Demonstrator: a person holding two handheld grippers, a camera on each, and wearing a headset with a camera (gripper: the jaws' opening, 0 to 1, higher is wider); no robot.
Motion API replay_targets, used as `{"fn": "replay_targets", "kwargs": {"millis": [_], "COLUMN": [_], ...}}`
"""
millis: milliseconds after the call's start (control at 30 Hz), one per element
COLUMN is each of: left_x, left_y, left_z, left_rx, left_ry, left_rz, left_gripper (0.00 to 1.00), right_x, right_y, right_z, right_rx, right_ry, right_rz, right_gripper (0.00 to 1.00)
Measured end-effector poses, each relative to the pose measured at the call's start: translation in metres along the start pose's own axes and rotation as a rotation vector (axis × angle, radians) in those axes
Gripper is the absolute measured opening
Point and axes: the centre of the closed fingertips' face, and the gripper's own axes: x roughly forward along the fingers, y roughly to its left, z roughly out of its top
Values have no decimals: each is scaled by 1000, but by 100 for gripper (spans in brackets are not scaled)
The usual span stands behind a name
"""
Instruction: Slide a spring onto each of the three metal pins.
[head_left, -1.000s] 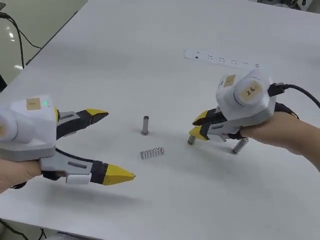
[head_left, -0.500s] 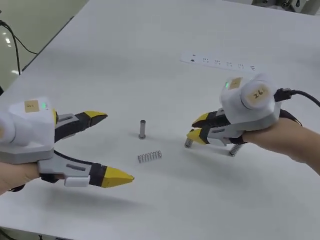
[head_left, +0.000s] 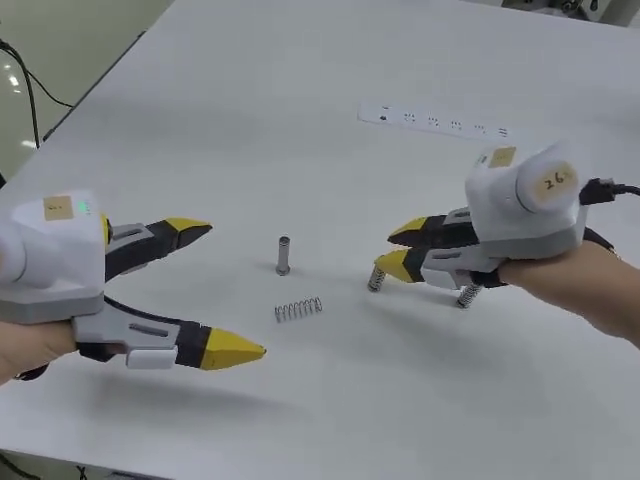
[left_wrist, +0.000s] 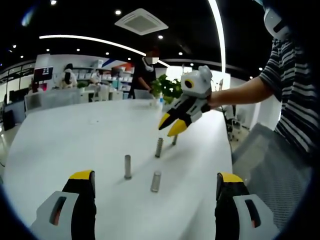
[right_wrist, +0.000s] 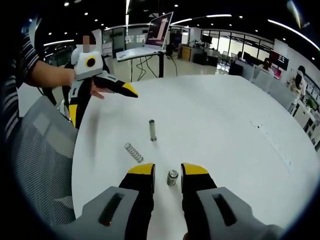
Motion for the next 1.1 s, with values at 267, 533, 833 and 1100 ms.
{"fn": "replay_targets", "kwargs": {"millis": [267, 533, 833, 1100], "left_x": [1, 3, 2, 1], "left_y": [0, -2, -4, -6], "left_z": [0, -1, -2, -2], "left_rx": [-2, -1, -3, -5], "left_ry": [-1, -2, 0, 2], "left_rz": [1, -4, -5, -8], "left_gripper": [98, 98, 98, 98], "right_x": [-7, -12, -14, -13], "right_y": [8, 13, 20, 30], "right_z": [-3, -7, -13, -18], "right_rx": [0, 23, 35, 31], "right_ry": [-16, -41, -44, -32], "right_rz": [-11, -12, -6, 12], "right_gripper": [18, 18, 18, 18]}}
